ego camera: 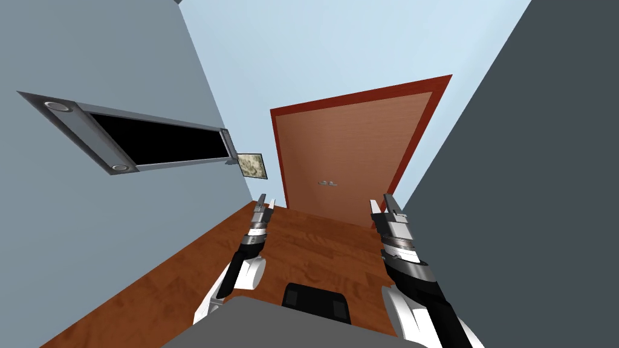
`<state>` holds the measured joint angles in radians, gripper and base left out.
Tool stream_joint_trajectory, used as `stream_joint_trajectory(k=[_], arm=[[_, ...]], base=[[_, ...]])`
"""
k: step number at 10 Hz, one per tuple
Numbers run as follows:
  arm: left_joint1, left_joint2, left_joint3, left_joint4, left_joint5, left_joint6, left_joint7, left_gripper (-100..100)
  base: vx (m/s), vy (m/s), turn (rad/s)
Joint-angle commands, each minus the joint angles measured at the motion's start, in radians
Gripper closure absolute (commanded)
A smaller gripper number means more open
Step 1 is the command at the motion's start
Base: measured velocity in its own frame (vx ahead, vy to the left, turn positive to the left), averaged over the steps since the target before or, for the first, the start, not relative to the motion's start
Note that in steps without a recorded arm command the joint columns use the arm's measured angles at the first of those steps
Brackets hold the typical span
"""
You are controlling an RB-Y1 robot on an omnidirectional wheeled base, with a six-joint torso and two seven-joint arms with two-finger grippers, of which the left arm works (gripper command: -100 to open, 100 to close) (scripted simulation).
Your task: Pull the door open
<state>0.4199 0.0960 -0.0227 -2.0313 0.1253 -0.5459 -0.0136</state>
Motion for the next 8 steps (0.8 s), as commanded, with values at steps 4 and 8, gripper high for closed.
stream_joint_trajectory(k=[4, 8], arm=[[-0.024, 0.014, 0.008, 0.096, 0.002, -0.019, 0.015, -100], [-0.046, 0.027, 0.015, 0.186, 0.003, -0.039, 0.027, -100]], base=[[0.103, -0.051, -0.059], [0.106, -0.062, -0.069]])
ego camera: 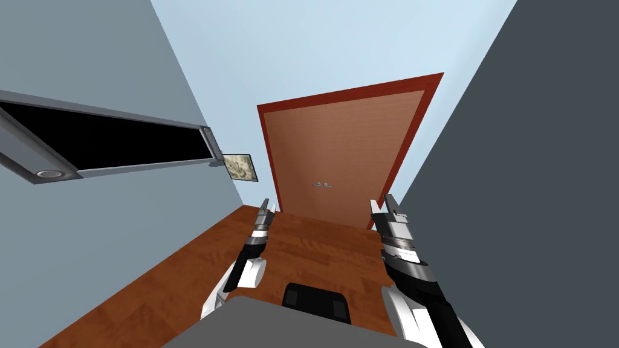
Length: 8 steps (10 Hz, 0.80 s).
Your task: Pull the door open
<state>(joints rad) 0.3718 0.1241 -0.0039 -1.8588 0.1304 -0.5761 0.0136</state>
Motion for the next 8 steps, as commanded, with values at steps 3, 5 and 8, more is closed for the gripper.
stream_joint_trajectory(k=[3, 5, 8], arm=[[-0.015, 0.008, 0.002, 0.086, -0.001, -0.025, 0.010, -100], [-0.027, 0.014, 0.006, 0.133, 0.000, -0.035, 0.017, -100], [-0.045, 0.024, 0.012, 0.207, 0.001, -0.051, 0.027, -100]], base=[[0.114, -0.048, -0.070], [0.103, -0.073, -0.065], [0.116, -0.052, -0.070]])
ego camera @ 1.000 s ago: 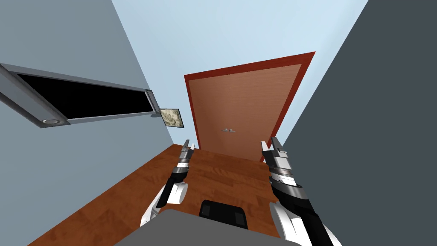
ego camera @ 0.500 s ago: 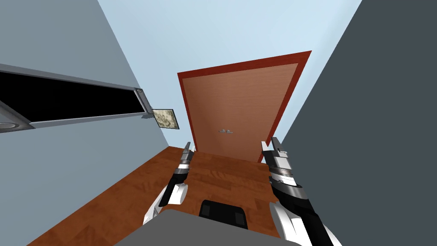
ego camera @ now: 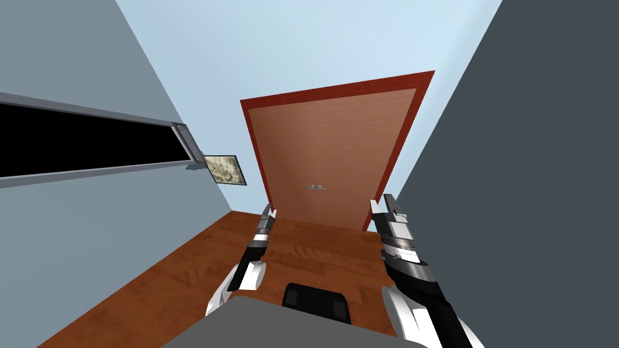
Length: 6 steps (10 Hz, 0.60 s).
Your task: Pull the door open
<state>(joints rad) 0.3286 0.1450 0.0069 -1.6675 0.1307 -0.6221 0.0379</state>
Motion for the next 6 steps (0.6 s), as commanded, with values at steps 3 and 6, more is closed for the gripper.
stream_joint_trajectory(k=[3, 6], arm=[[-0.020, 0.012, 0.007, 0.089, 0.001, -0.022, 0.013, -100], [-0.038, 0.021, 0.013, 0.163, 0.002, -0.038, 0.024, -100]], base=[[0.110, -0.056, -0.074], [0.114, -0.045, -0.072]])
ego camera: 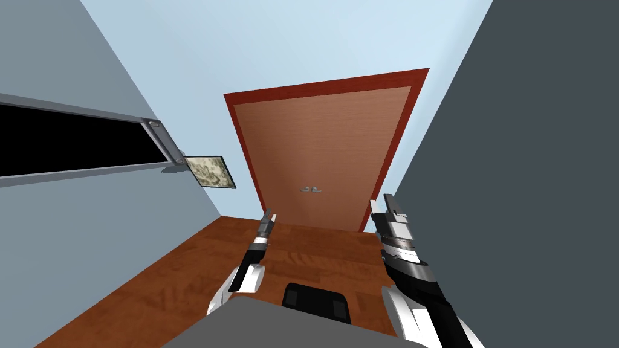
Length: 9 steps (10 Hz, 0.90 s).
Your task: Pull the door open
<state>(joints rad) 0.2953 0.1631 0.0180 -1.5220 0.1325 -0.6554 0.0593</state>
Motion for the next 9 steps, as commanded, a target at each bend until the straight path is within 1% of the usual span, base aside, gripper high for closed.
stream_joint_trajectory(k=[1, 9], arm=[[-0.011, 0.006, 0.003, 0.042, 0.001, -0.010, 0.006, -100], [-0.057, 0.029, 0.018, 0.231, 0.003, -0.051, 0.033, -100]], base=[[0.108, -0.049, -0.073], [0.118, -0.045, -0.069]])
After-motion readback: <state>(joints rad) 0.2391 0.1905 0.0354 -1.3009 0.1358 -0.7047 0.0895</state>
